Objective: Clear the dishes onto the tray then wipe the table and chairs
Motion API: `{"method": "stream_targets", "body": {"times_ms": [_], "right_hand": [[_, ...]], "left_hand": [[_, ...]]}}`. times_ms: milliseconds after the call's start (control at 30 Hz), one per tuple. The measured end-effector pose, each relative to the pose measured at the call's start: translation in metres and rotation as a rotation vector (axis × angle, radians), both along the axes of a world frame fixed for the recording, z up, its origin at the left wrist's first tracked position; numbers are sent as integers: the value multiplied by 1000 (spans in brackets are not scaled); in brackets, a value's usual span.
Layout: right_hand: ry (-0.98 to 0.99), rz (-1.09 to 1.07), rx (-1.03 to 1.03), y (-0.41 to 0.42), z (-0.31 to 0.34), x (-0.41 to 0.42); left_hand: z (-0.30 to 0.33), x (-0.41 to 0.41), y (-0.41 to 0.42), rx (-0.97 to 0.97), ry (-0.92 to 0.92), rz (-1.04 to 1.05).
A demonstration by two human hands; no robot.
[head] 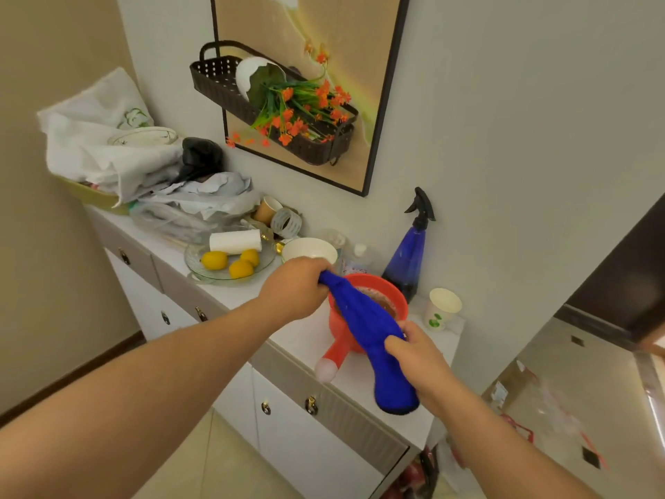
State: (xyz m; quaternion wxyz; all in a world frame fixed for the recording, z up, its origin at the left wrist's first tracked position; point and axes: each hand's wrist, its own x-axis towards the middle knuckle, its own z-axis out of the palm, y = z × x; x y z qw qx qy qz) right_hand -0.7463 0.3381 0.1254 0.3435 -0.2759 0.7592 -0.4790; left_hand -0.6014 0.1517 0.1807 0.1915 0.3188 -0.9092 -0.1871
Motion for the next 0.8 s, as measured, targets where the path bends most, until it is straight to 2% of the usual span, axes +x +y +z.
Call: {"method": "stream_targets", "body": {"times_ms": [100,200,300,367,467,567,667,800], "right_hand": [[24,35,82,-2,-4,-3],[157,105,172,-3,-17,4],[322,-6,157,0,-27,14],[345,-46,141,2,-28,20],[131,1,138,-1,-25,38],[-37,30,113,-5,-21,50],[-90,-46,83,-4,-20,52],[7,-139,55,11,-24,45]], "left_hand": [[-29,13,-10,76,-282,38],[-50,18,-5,247,-492,-61],[-57,19,5,279,-427,-156],[-58,16,13,339,-351,-202],[-63,12,22,453,-304,-257],[-68,10,25,614,-208,-208],[-68,12,26,719,-160,-161],[-55,20,42,629,-177,-129]]}}
